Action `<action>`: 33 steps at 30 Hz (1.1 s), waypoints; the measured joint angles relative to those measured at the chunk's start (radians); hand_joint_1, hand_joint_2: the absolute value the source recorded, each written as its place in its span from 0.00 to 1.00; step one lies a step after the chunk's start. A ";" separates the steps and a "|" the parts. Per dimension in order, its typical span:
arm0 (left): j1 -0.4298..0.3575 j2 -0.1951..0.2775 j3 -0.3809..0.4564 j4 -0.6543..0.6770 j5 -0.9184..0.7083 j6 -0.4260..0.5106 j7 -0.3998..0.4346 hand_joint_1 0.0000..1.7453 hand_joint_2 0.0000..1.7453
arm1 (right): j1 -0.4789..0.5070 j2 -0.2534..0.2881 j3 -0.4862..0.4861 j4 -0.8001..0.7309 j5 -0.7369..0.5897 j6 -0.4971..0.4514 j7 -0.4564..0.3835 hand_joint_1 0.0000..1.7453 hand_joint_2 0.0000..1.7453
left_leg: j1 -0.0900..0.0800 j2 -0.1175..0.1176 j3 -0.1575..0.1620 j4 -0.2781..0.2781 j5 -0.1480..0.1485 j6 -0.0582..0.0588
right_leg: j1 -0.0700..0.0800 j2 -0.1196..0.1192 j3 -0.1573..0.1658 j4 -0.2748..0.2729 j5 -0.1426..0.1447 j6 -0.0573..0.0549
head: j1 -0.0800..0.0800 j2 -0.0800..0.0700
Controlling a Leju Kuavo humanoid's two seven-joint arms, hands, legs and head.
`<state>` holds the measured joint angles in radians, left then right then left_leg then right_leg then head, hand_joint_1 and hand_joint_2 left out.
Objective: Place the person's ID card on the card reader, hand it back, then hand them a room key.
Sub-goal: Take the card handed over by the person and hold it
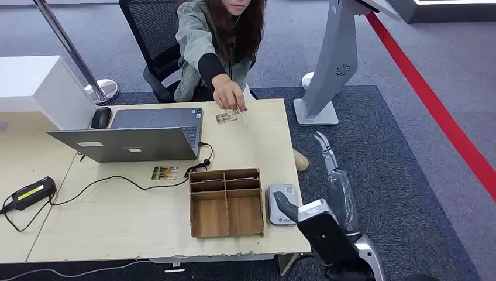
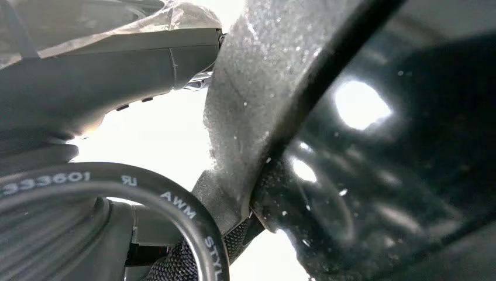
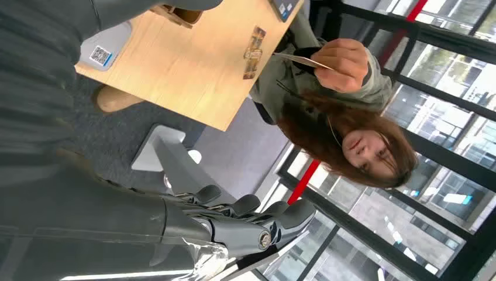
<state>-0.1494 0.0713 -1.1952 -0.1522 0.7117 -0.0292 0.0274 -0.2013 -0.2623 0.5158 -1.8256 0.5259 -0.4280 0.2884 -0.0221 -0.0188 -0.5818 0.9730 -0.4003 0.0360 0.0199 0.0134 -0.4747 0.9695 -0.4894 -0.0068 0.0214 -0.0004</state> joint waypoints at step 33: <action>-0.006 -0.011 -0.029 0.000 -0.056 0.009 -0.028 0.00 1.00 | -0.374 0.120 0.103 0.444 -0.059 0.053 0.106 0.00 1.00 | 0.000 -0.001 0.000 0.000 0.001 0.000 | 0.000 -0.001 0.000 0.001 0.001 0.000 | 0.000 0.000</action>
<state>-0.1553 0.0607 -1.2245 -0.1522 0.6554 -0.0198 -0.0004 -0.5748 -0.1423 0.6184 -1.3817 0.4669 -0.3746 0.3944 -0.0218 -0.0198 -0.5821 0.9730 -0.3994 0.0362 0.0201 0.0119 -0.4745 0.9701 -0.4888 -0.0071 0.0214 -0.0004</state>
